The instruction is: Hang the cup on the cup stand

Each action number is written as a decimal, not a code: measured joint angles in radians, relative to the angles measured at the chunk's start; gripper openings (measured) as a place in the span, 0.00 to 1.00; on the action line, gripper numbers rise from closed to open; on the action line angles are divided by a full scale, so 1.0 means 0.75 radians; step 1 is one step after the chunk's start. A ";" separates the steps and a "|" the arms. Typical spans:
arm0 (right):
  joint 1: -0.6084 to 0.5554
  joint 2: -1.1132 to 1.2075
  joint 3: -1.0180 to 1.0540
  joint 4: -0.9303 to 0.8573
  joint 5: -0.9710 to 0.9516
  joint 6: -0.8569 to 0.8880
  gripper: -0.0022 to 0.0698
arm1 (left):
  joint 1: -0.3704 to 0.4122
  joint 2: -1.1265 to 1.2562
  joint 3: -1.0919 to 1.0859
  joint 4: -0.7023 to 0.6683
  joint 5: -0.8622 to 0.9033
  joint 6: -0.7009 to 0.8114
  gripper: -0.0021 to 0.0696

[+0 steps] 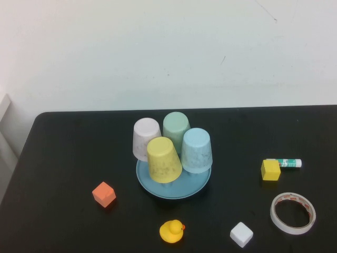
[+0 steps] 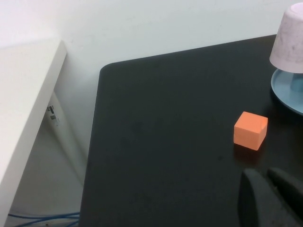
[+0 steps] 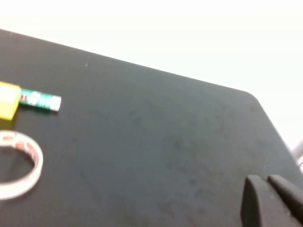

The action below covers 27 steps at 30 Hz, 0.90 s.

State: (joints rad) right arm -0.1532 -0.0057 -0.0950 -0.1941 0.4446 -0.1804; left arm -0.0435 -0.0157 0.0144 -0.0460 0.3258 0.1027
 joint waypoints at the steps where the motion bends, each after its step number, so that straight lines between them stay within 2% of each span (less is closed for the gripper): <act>1: -0.001 -0.003 0.027 0.000 -0.013 0.000 0.03 | 0.000 0.000 0.000 0.000 0.000 0.000 0.03; 6: -0.001 -0.008 0.143 0.003 -0.039 0.000 0.03 | 0.000 0.000 0.000 0.000 0.000 0.000 0.03; 20: -0.001 -0.008 0.151 0.023 -0.088 0.006 0.03 | 0.000 0.000 0.000 0.001 0.000 0.000 0.03; 27: 0.004 -0.008 0.154 0.032 -0.103 0.220 0.03 | 0.000 0.000 0.000 0.001 0.000 0.000 0.03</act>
State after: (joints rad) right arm -0.1502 -0.0121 0.0203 -0.1701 0.3675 -0.0157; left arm -0.0435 -0.0157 0.0144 -0.0455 0.3258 0.1027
